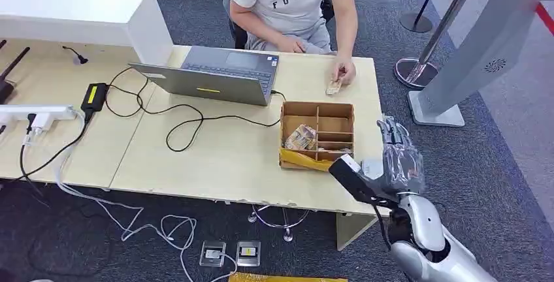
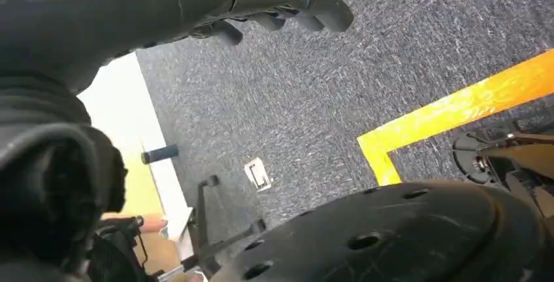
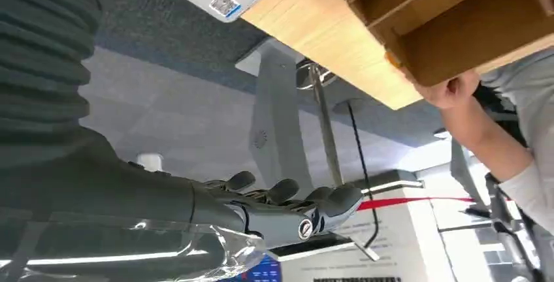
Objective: Pass the card to the sensor for recognition and then transmit it.
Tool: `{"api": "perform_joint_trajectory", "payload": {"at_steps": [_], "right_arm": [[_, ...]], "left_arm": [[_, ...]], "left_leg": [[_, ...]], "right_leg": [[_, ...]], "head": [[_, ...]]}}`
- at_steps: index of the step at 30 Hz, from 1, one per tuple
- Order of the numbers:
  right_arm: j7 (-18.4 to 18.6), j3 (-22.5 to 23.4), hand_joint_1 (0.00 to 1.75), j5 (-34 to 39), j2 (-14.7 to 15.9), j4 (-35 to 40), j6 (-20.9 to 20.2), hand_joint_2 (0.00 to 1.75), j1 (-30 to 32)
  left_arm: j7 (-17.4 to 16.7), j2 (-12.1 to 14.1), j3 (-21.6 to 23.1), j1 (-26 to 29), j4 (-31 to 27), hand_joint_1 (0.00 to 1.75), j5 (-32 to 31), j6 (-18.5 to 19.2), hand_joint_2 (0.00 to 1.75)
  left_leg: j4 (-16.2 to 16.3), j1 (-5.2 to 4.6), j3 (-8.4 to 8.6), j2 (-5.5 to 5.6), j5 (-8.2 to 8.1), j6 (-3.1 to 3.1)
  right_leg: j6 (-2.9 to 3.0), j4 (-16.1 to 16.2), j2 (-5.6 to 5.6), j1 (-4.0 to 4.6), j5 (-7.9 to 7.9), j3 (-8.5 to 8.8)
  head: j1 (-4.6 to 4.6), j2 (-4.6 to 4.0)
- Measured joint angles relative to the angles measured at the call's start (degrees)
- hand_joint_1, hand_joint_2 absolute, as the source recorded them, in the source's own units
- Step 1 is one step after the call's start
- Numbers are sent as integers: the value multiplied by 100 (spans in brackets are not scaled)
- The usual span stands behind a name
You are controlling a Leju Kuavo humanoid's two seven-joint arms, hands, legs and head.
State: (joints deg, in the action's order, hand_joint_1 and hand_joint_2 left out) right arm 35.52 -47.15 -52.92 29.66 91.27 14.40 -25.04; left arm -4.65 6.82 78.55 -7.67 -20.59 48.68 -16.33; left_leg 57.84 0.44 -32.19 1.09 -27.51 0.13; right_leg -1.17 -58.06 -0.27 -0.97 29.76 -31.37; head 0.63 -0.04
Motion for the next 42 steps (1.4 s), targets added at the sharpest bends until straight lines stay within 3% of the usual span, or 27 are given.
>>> {"api": "perform_joint_trajectory", "payload": {"at_steps": [10, 24, 42], "right_arm": [[-428, -277, 0, 98, -520, -411, 249, 175, -68], [-483, -479, 0, -20, -997, -1340, 518, 175, -277], [-736, -485, 0, -726, -1596, -2514, 772, 175, -505]], "left_arm": [[-37, 0, 0, -1, -41, 0, 109, -133, 0], [-39, 4, 0, 0, -41, 0, 116, -157, 0], [-33, -2, 0, 0, -41, 0, 140, -339, 0]], "left_leg": [[-1, 2, -1, 0, 0, 0], [0, 2, -1, 1, 0, 0], [0, 2, -1, 0, 0, 0]], "right_leg": [[0, -1, -1, 2, 0, 0], [0, -1, -1, 2, 0, 0], [1, -2, 0, 2, 0, 0]], "head": [[0, 0], [2, 0], [0, 2]]}}
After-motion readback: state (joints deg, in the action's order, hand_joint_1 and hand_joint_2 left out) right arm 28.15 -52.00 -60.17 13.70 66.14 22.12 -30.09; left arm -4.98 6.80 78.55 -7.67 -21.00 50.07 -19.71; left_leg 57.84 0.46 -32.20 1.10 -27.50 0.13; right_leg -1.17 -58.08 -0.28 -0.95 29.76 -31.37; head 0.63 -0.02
